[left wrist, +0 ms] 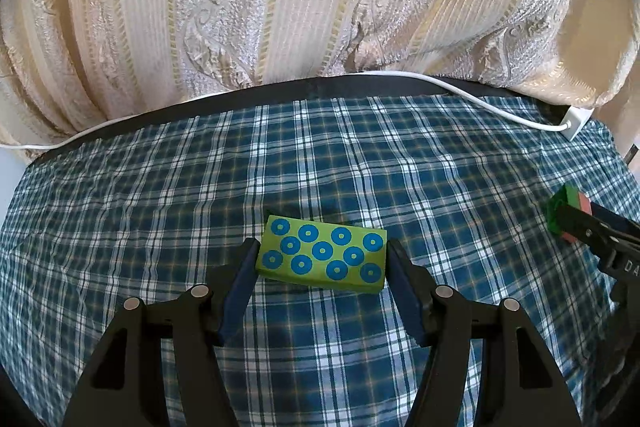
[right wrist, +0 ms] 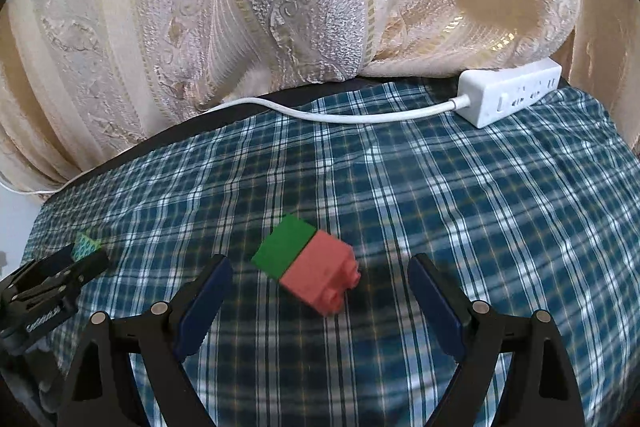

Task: Organize objects
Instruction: 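Grasp the green dotted brick with the left tool while the right tool grasps the green-pink brick, then lift and carry both bricks with both tools over the clear bowl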

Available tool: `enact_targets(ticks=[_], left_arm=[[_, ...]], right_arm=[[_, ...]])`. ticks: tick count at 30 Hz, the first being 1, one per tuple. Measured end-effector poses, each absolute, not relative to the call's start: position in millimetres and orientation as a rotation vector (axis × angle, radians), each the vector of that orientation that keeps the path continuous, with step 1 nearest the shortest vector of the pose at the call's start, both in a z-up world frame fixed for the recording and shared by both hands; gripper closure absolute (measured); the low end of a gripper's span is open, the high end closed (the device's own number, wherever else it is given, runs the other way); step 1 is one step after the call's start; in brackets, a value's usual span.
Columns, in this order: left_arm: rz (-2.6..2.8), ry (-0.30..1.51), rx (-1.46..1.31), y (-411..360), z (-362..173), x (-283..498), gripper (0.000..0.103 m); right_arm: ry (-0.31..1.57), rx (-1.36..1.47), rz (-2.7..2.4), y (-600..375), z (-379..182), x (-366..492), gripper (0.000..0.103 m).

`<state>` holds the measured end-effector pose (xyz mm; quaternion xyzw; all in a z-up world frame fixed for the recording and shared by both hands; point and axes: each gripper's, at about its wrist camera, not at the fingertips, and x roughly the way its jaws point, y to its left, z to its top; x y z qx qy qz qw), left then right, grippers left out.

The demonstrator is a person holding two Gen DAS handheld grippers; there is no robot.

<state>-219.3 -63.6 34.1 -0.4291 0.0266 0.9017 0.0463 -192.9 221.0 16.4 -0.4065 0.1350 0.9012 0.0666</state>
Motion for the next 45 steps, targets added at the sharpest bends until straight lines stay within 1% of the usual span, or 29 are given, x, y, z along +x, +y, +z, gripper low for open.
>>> enact_targets(ticks=[3,5,6,9,11,18,32,45], left_arm=[[2.749,0.084,-1.317,-63,32,-220,0.039],[2.747,0.086,-1.318,-62,32,-219,0.039],[2.747,0.088,-1.317,-62,32,-219,0.039],[2.743,0.092,-1.315,-60,31,-218,0.039],[2.739,0.094,-1.315,-60,31,-218,0.039],[2.733,0.103,-1.297,-55,32,-214,0.039],[2.699,0.131,-1.226,-36,46,-200,0.039],[2.671,0.174,-1.123,-13,70,-178,0.039]], right_arm=[[0.394,-1.234,2.713,220,15,-197,0.017],[0.381,-1.248,2.707,219,14,-200,0.025],[0.37,-1.249,2.704,218,13,-200,0.026],[0.338,-1.255,2.706,216,13,-201,0.038],[0.319,-1.26,2.706,215,14,-201,0.048],[0.326,-1.261,2.709,216,18,-191,0.05],[0.389,-1.24,2.713,213,28,-146,0.05],[0.418,-1.176,2.725,210,47,-100,0.05]])
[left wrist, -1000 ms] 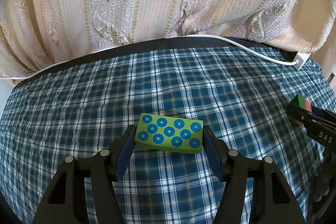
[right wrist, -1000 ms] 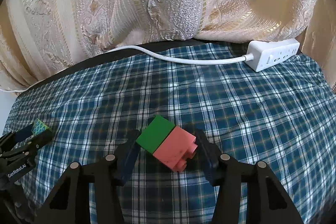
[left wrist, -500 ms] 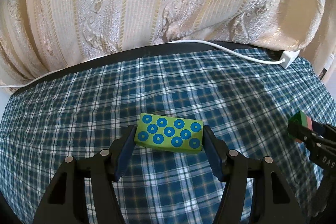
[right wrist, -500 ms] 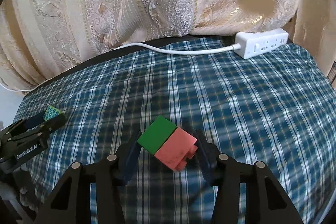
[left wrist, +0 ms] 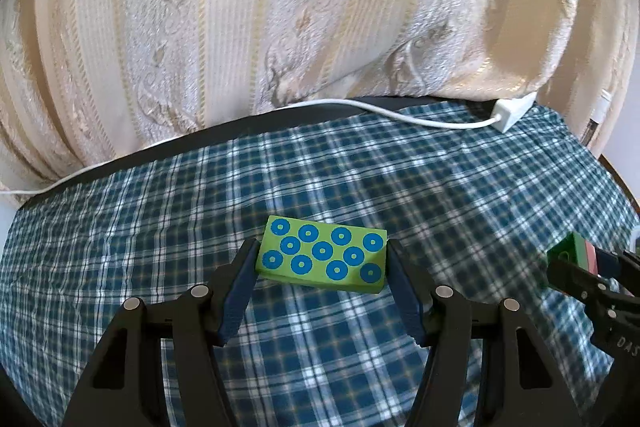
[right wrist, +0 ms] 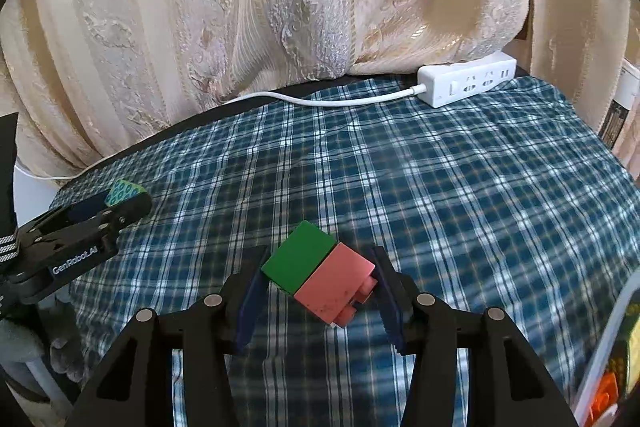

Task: Organize objects
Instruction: 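Lift and carry both bricks with both tools over the clear bowl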

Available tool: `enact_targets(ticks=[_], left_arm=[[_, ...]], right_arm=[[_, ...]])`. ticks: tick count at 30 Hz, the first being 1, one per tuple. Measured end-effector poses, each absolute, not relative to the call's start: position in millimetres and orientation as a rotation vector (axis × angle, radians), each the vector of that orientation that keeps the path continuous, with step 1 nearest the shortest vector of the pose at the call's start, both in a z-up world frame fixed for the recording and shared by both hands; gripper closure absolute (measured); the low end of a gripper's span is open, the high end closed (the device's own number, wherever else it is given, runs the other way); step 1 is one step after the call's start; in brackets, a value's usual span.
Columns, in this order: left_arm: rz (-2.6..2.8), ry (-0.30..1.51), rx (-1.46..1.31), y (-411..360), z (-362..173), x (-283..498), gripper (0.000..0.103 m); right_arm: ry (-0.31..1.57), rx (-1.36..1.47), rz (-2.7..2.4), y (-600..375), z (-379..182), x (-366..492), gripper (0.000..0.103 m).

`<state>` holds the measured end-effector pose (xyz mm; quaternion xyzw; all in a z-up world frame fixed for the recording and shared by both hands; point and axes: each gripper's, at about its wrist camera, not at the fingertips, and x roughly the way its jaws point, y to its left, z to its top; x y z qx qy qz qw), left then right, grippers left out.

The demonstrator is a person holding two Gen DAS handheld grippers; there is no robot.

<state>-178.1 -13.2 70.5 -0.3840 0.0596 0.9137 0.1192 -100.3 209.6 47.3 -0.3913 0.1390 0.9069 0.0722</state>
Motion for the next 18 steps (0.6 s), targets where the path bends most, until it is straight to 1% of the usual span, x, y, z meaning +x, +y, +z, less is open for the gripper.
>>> enact_targets(ticks=[18], left_arm=[[2.615,0.205,-0.99,15,98,-143,0.039]], right_arm=[[0.453,-1.076,2.721,210,71,-42,0.05]])
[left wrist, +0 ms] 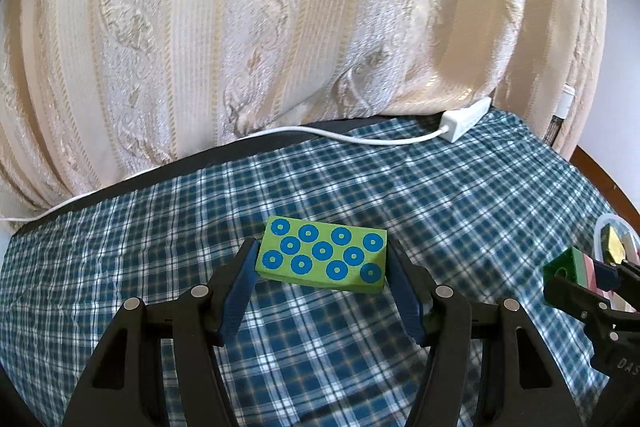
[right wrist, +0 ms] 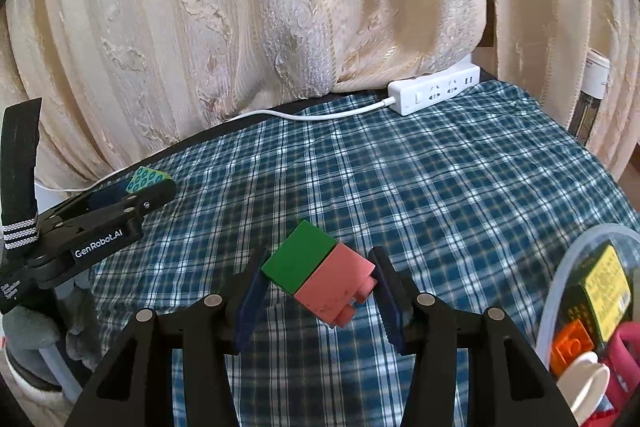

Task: Organize objects
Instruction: 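Lift and carry both bricks with both tools over the clear bowl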

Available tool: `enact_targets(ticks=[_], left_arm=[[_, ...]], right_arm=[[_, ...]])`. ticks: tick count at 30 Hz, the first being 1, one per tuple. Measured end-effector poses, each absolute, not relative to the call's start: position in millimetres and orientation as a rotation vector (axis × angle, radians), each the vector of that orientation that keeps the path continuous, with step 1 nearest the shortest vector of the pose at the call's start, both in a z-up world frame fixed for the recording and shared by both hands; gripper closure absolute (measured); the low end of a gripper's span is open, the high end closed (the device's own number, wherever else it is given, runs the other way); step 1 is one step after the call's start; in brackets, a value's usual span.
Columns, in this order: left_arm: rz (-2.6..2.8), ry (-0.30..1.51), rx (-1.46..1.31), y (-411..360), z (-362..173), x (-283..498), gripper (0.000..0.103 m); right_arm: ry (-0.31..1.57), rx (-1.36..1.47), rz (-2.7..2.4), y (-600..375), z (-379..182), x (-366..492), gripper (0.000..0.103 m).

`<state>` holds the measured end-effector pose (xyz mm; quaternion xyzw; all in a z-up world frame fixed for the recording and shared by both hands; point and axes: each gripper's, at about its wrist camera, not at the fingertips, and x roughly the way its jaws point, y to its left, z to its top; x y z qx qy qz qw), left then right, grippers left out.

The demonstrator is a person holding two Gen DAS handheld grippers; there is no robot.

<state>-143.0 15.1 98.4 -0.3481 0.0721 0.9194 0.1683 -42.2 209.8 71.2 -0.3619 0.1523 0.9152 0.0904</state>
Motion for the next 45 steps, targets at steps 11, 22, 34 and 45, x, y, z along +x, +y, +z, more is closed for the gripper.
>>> enact_targets(ticks=[11,22,34,45], left_arm=[[2.578,0.231,-0.919,31,112,-121,0.039],[2.535,0.268,-0.856,50,123,-97,0.039],[2.465,0.327,-0.819,75,122,-71,0.039],[2.39,0.375,-0.811,98,114,-48,0.039]], right_arm=[[0.466,-1.009,2.708,213,85,-13,0.05],[0.476,-0.943,2.688,223,97,15,0.05],[0.499,-0.881,2.621,249,102,54,0.05],[0.556,-0.822,2.509,291,97,106,0.05]])
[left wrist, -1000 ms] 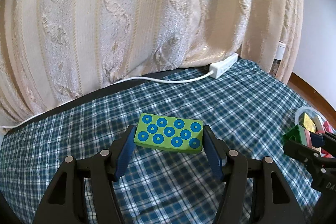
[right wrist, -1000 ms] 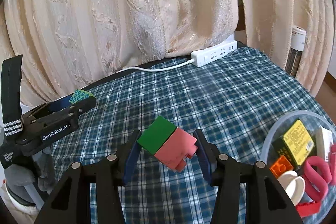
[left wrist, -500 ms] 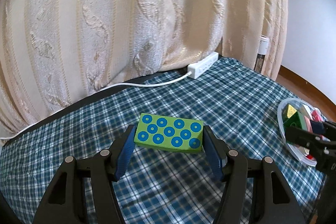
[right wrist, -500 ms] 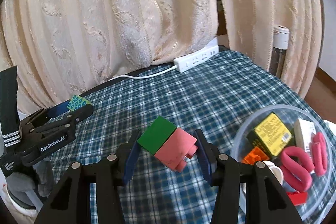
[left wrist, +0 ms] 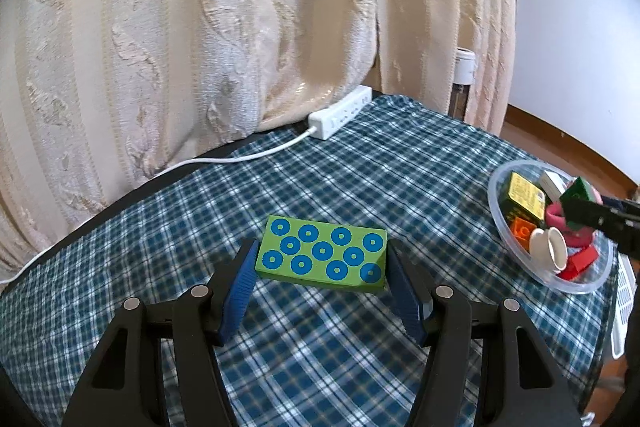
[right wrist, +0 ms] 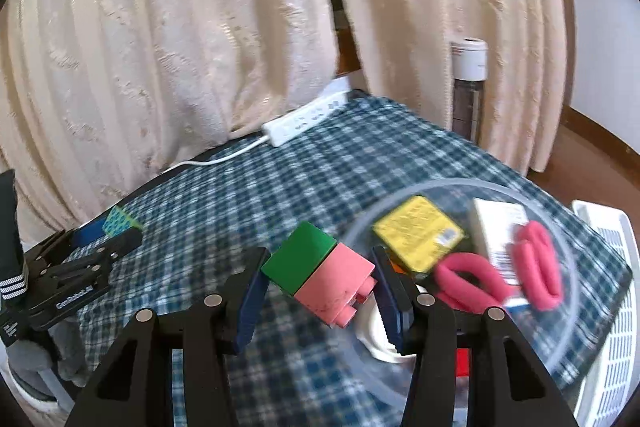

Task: Organize objects
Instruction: 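Lift and carry both bricks with both tools over the clear bowl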

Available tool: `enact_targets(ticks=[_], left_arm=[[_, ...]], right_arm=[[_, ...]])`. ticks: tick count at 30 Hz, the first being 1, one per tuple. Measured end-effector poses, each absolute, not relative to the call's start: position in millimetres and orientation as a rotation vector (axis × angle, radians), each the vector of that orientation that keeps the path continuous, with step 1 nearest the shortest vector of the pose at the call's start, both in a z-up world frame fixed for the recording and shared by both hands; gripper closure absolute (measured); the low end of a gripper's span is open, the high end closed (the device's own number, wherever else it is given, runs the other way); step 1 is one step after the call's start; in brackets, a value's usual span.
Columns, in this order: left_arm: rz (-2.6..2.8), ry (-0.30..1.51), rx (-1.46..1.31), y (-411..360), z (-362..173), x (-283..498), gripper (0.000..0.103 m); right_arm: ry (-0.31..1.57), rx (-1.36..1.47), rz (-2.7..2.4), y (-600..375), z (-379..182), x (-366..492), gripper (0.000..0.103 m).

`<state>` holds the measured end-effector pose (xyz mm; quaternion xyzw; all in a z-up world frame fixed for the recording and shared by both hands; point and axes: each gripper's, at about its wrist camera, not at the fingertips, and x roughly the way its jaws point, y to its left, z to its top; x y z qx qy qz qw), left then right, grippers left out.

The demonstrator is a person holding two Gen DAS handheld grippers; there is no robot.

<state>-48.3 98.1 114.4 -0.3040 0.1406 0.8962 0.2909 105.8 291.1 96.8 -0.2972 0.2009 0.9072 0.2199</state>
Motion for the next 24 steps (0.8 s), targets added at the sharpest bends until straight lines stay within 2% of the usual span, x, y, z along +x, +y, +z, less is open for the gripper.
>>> enact_targets(ticks=[13,24], left_arm=[[2.325,0.396,-0.833,122,113,-31,0.039],[2.266,0.417,-0.821,153,118,-9,0.039]], right_arm=[[0.63,-0.789,2.366,341,80,169,0.05],[0.658,-0.81,2.394,343,69,170,0.05]])
